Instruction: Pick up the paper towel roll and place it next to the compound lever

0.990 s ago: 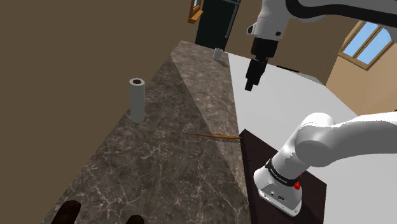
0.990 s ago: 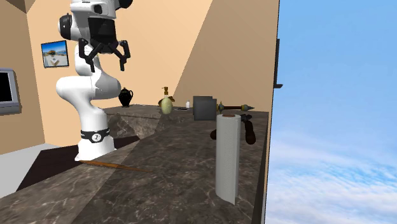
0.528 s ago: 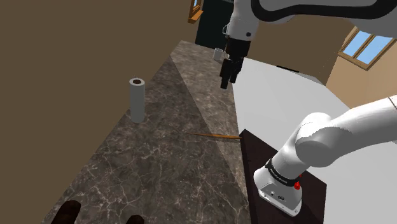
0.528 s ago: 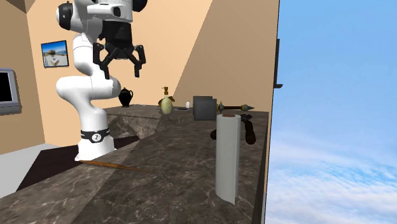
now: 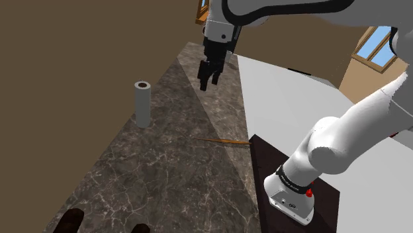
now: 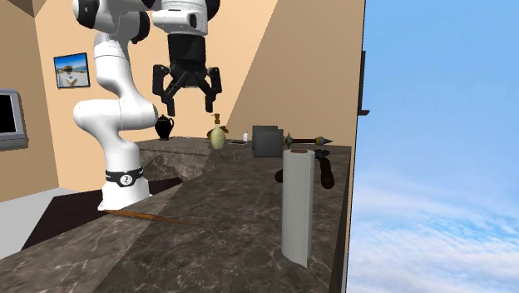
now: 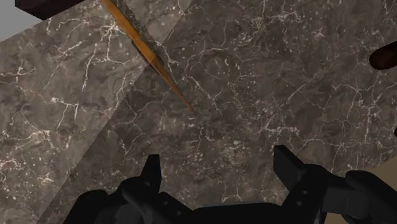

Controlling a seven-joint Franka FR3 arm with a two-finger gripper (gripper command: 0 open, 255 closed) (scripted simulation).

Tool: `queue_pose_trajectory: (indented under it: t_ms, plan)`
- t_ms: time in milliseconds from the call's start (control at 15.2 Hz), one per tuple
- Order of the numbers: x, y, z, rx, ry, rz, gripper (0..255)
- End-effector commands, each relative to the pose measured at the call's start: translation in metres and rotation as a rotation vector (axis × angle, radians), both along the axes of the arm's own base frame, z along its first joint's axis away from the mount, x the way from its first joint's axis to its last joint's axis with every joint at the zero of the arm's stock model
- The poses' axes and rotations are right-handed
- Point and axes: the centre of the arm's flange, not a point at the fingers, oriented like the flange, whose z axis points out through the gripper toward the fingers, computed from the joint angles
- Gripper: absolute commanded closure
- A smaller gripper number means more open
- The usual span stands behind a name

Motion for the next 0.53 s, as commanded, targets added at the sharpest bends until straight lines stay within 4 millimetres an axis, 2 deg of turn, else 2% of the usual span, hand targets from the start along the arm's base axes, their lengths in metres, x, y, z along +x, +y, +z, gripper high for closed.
queue_pose_trajectory:
  t_ms: [0, 462]
  plan:
    - [0.021, 0.012, -0.006, 0.0, -0.01, 0.012, 0]
    - [0.095, 0.058, -0.027, -0.002, -0.039, 0.052, 0]
